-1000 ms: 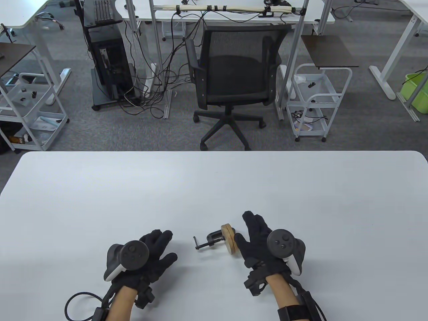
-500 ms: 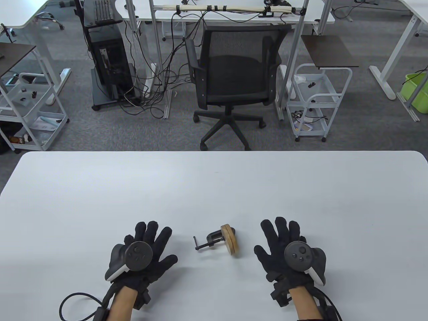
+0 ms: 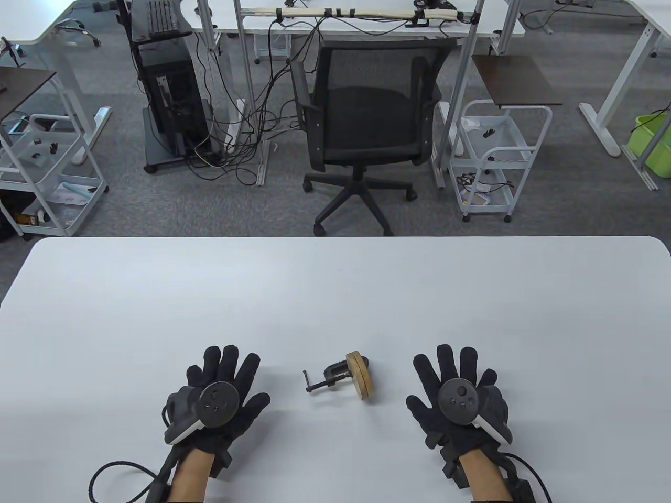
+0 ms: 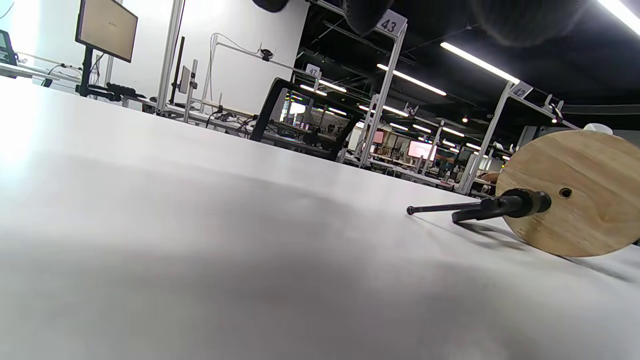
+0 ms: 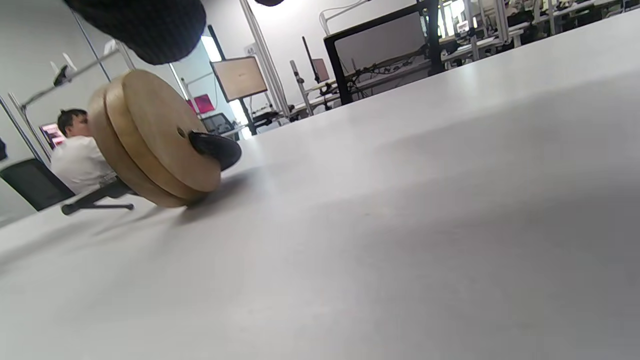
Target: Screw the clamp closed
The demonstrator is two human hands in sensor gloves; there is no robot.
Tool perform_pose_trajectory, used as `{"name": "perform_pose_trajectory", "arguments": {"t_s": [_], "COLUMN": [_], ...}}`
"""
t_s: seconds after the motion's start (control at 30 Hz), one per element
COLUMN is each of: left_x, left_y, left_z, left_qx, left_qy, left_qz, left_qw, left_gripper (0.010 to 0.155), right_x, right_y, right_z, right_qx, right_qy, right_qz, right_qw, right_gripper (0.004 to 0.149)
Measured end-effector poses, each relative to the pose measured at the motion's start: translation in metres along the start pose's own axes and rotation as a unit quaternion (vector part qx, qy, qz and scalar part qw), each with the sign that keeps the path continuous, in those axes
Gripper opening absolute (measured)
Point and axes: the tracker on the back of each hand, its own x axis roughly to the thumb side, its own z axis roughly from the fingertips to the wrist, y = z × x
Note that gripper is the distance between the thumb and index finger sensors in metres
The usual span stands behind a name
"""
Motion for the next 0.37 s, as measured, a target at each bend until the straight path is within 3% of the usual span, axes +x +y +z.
{"name": "perform_pose_trajectory", "arguments": {"t_s": [0.37], "left_x": [-0.0030], "left_y": [0.0014], "left_z": [0.0009], "left_qx": [-0.013], "left_qy": [0.012], "left_qz": [0.003], "left_qw": [1.000], "left_gripper": [0.083], "right_x": [0.0054], "right_y": [0.0076], "right_z": [-0.0015], "right_qx": [0.050], "right_qy": [0.020], "right_qz": [-0.015], "right_qw": [0.998], "right_gripper": [0.081]}}
